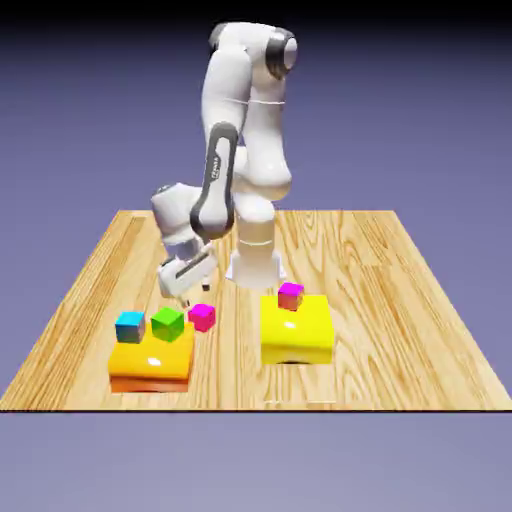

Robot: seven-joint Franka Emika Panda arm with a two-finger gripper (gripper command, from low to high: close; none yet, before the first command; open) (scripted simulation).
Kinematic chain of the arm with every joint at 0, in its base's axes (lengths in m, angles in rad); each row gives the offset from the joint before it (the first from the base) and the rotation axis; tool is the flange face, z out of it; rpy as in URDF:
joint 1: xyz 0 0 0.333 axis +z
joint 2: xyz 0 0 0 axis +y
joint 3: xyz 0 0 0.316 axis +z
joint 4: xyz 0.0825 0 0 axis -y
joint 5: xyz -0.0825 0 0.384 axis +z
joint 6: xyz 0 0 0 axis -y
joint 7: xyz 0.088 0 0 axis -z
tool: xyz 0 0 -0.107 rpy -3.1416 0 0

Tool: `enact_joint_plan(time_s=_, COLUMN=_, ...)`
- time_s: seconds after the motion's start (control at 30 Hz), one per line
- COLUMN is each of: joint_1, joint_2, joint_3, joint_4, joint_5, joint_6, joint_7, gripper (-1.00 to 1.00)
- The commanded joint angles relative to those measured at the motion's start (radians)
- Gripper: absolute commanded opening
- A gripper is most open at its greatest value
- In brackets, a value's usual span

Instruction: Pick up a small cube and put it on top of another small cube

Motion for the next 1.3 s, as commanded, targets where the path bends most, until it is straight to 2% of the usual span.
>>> enact_joint_plan(time_s=0.0, joint_1=-0.010, joint_2=0.036, joint_3=0.014, joint_4=0.009, joint_5=0.024, joint_6=0.029, joint_7=-0.024, gripper=0.00)
enact_joint_plan(time_s=0.23, joint_1=-0.073, joint_2=0.272, joint_3=0.108, joint_4=0.069, joint_5=0.179, joint_6=0.217, joint_7=-0.181, gripper=0.00)
enact_joint_plan(time_s=0.27, joint_1=-0.073, joint_2=0.272, joint_3=0.108, joint_4=0.069, joint_5=0.179, joint_6=0.217, joint_7=-0.181, gripper=-1.00)
enact_joint_plan(time_s=0.67, joint_1=0.034, joint_2=-0.126, joint_3=-0.050, joint_4=-0.032, joint_5=-0.083, joint_6=-0.101, joint_7=0.084, gripper=-1.00)
enact_joint_plan(time_s=0.73, joint_1=0.039, joint_2=-0.145, joint_3=-0.058, joint_4=-0.037, joint_5=-0.095, joint_6=-0.116, joint_7=0.096, gripper=-1.00)
enact_joint_plan(time_s=0.93, joint_1=0.169, joint_2=-0.262, joint_3=-0.123, joint_4=0.158, joint_5=-0.325, joint_6=-0.259, joint_7=0.190, gripper=-1.00)
enact_joint_plan(time_s=1.2, joint_1=0.278, joint_2=-0.166, joint_3=-0.312, joint_4=0.448, joint_5=-0.591, joint_6=-0.512, joint_7=0.494, gripper=-1.00)
enact_joint_plan(time_s=1.27, joint_1=0.270, joint_2=-0.121, joint_3=-0.335, joint_4=0.463, joint_5=-0.593, joint_6=-0.531, joint_7=0.535, gripper=-1.00)
